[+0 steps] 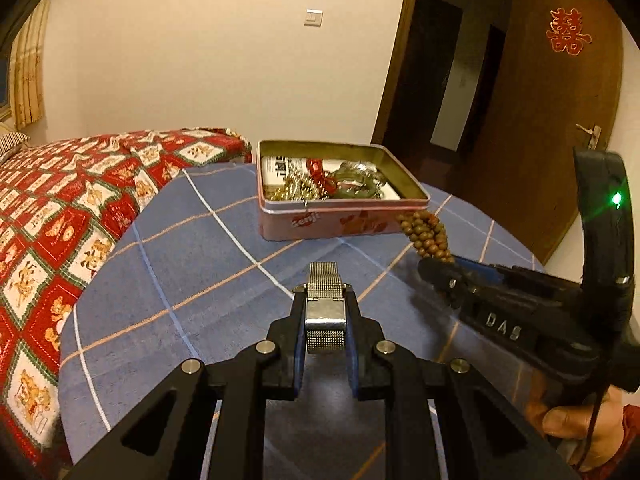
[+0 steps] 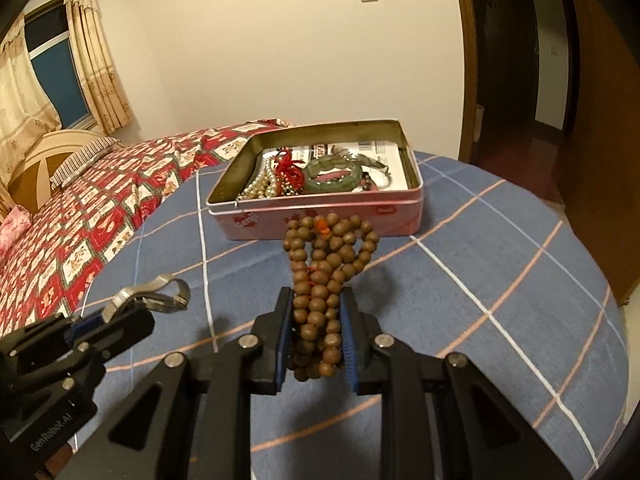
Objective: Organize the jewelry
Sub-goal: 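Carry the brown bead strand and silver watch in both grippers over the pink tin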
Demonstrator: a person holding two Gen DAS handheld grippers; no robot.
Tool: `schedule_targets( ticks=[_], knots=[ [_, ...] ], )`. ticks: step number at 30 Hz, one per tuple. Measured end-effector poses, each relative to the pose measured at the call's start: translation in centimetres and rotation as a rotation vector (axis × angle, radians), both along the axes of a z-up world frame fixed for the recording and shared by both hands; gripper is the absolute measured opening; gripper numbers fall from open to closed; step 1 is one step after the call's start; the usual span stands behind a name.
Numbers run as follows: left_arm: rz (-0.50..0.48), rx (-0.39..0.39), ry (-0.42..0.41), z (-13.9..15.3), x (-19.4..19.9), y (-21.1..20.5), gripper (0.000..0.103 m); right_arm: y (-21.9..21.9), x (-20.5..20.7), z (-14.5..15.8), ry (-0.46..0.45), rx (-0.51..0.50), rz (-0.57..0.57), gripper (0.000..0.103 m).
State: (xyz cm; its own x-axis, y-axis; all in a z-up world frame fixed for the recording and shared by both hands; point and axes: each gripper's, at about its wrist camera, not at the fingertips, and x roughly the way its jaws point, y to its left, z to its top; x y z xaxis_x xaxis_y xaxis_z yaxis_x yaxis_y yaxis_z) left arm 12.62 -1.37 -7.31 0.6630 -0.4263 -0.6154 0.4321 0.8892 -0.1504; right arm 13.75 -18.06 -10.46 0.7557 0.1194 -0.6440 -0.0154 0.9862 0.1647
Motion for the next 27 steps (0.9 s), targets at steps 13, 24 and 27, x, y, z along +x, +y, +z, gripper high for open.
schedule_targets(
  ticks=[13,24,27],
  knots=[
    [0.019,-0.055,-0.077,3.2,-2.3,1.2,0.016,0.9,-2.5,2.4,-0.055,-0.062,-0.024,0.025],
    [0.017,-0.092,-0.165,6.2,-4.3,1.7,0.016,1.3,-4.2,5.0,-0.132,-0.084,-0.034,0.025],
    [0.021,-0.099,-0.183,6.7,-4.5,1.8,0.016,1.4,-4.4,5.6,-0.151,-0.088,-0.037,0.025]
  ],
)
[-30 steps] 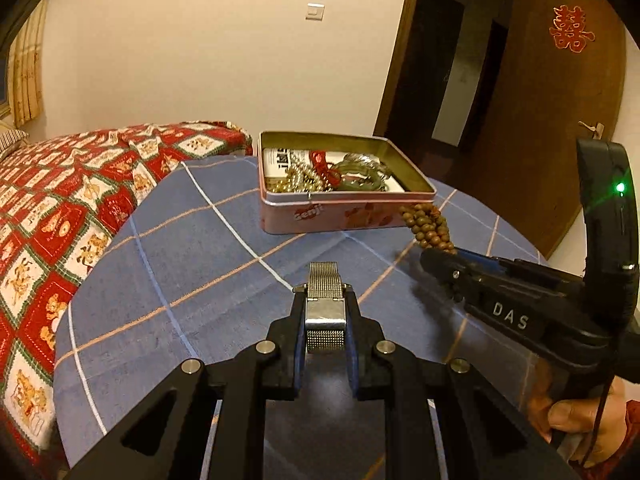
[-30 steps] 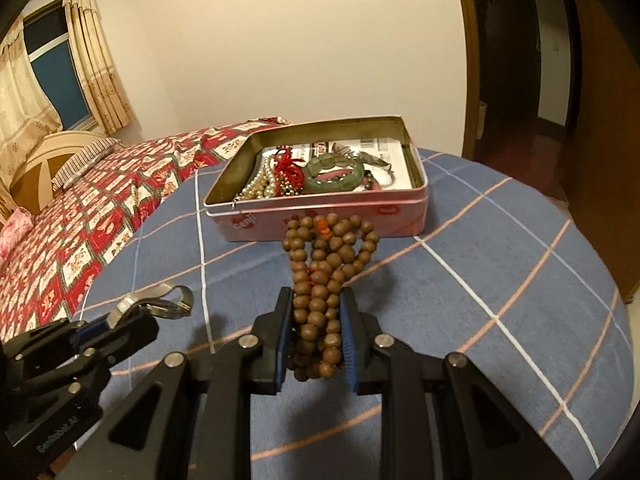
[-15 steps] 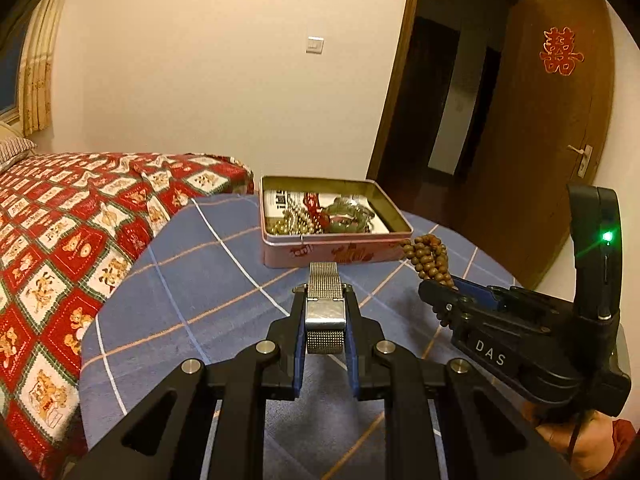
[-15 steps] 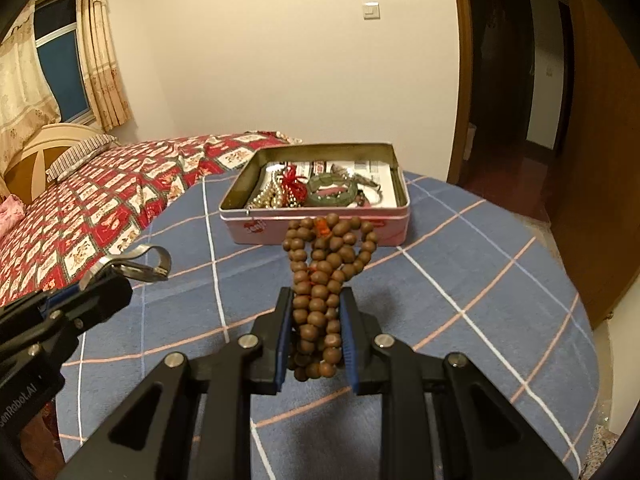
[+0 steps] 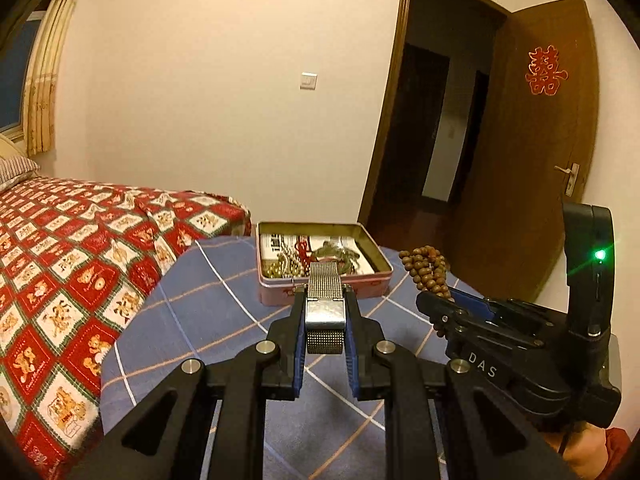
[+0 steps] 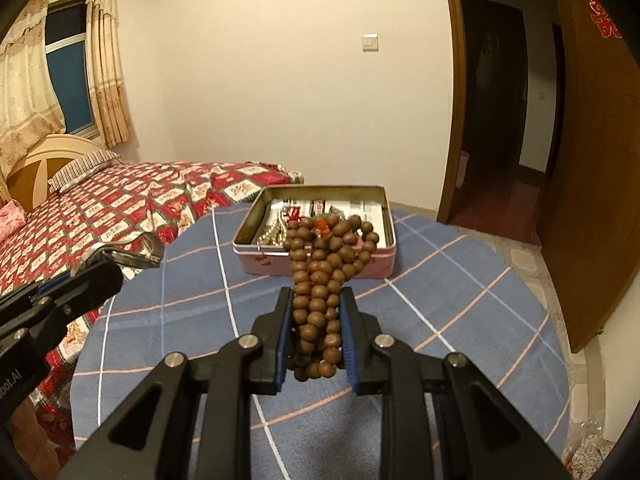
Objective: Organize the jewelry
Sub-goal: 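Carry the brown bead strand and silver watch in both grippers over the pink tin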
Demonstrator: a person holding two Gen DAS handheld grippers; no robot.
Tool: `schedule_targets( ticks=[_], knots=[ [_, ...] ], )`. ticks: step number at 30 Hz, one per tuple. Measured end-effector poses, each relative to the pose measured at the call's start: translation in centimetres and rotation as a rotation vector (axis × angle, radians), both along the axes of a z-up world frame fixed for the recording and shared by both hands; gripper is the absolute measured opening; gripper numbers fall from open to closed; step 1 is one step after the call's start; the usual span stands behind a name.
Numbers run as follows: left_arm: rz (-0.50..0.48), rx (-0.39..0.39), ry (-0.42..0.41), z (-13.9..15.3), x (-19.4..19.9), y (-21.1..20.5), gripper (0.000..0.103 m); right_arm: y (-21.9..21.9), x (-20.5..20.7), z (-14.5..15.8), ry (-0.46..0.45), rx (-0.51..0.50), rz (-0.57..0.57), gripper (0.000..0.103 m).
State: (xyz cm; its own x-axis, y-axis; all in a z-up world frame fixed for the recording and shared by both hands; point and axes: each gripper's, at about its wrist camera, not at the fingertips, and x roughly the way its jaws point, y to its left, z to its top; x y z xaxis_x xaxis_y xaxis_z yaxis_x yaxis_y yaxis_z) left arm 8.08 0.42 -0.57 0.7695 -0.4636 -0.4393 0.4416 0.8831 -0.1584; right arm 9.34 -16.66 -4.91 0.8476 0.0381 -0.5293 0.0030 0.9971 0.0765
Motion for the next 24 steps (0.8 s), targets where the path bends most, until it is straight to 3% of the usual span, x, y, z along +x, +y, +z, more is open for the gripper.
schedule_targets(
  ticks=[11,24],
  knots=[
    [0.002,-0.025,-0.027,0.7,0.2,-0.1,0.016,0.0,0.1,0.6,-0.035,-0.016,-0.015,0.025],
    [-0.015,-0.042,0.020,-0.6,3.4,-1.9,0.016,-2.4,2.4,0.6,-0.028,-0.022,-0.068,0.025]
  ],
)
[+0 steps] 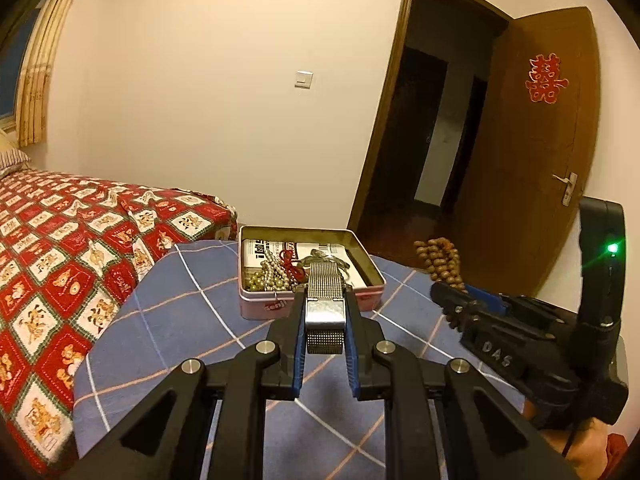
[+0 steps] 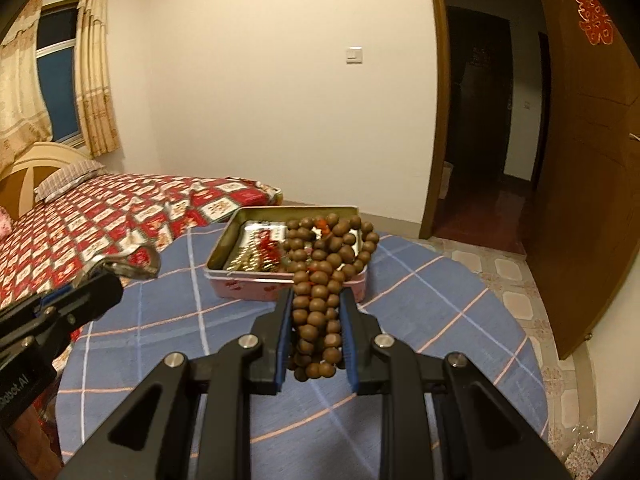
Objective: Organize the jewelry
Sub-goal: 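Carry the brown bead strand and silver watch in both grippers over the pink tin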
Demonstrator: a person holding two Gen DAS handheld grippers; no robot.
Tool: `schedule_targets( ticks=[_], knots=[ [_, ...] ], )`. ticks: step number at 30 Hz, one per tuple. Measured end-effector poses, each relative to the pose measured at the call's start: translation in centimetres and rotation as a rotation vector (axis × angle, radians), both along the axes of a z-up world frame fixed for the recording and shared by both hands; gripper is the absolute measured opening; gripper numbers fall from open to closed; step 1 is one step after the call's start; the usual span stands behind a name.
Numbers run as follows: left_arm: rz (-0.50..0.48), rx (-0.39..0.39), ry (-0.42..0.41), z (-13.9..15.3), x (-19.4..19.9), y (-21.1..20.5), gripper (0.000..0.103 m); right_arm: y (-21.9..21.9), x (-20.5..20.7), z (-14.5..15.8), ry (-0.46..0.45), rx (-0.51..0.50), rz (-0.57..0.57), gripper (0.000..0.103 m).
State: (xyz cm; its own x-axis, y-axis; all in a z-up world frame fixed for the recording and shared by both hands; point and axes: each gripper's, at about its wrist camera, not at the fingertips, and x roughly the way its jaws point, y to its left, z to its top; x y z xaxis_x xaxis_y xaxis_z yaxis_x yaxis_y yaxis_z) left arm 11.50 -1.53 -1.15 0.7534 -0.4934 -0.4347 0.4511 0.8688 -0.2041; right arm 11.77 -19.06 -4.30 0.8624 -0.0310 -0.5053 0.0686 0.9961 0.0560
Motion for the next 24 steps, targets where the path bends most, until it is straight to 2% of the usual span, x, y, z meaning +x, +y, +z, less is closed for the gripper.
schedule_targets(
  ticks=[8,15,20,24],
  knots=[
    [0.021,-0.018,-0.073,2.0,3.6,-1.2,0.016,-1.0,3.0,1.9,-0.041,0.008,-0.007,0.025],
    [0.035,-0.016,-0.091,2.6,7.0,-2.2,0.016,-1.0,6.7,2.4,-0.042,0.002,-0.006,0.025],
    [0.034,-0.043,-0.083,2.3,9.4,-2.9,0.016,-0.8,9.0,2.2,-0.035,-0.013,-0.012,0.025],
    [0.036,-0.024,-0.056,0.8,11.5,-3.9,0.016,-0.8,10.9,1.4,-0.006,-0.032,-0.017,0.025]
  ],
)
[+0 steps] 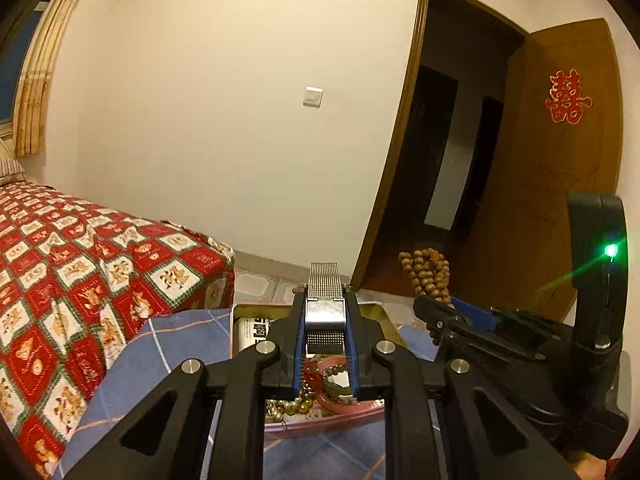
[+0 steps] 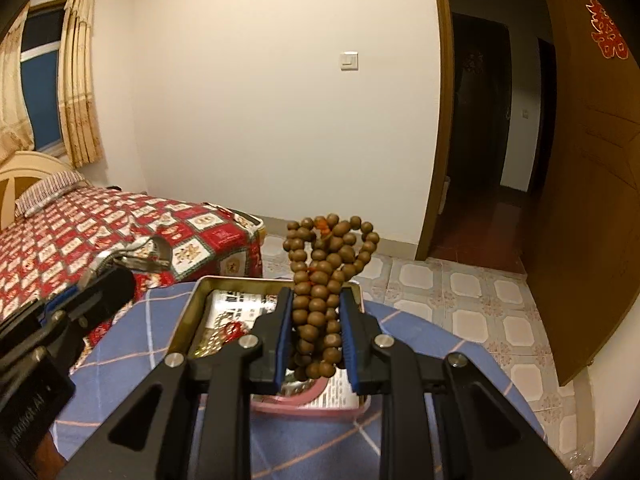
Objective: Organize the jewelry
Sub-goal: 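Carry the brown bead strand and silver watch in both grippers over the pink tin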
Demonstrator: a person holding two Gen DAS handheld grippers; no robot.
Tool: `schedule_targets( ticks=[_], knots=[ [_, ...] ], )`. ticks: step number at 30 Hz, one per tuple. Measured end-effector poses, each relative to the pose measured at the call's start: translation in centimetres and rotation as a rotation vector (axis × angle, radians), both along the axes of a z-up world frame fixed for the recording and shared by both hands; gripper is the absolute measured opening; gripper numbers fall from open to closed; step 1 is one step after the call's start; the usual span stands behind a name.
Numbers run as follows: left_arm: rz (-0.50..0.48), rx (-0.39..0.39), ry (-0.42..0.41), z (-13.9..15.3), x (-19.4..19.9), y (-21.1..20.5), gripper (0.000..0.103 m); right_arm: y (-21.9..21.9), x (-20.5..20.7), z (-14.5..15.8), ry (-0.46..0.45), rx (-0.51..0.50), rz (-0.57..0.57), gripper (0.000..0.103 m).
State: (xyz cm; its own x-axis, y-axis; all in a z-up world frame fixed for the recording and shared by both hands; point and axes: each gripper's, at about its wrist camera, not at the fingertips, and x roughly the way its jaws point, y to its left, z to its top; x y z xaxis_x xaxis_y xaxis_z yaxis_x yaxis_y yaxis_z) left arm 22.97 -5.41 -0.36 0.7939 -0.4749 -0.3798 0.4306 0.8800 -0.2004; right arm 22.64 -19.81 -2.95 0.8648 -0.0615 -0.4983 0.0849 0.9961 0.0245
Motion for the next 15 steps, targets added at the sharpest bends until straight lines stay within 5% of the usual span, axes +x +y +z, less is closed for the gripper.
schedule_targets(
  ticks=[15],
  knots=[
    [0.032,0.067,0.098,-5.2,5.6,-2.0,0.016,-0.8,4.7,-4.4,0.144,0.008,0.012,0.025]
  ],
)
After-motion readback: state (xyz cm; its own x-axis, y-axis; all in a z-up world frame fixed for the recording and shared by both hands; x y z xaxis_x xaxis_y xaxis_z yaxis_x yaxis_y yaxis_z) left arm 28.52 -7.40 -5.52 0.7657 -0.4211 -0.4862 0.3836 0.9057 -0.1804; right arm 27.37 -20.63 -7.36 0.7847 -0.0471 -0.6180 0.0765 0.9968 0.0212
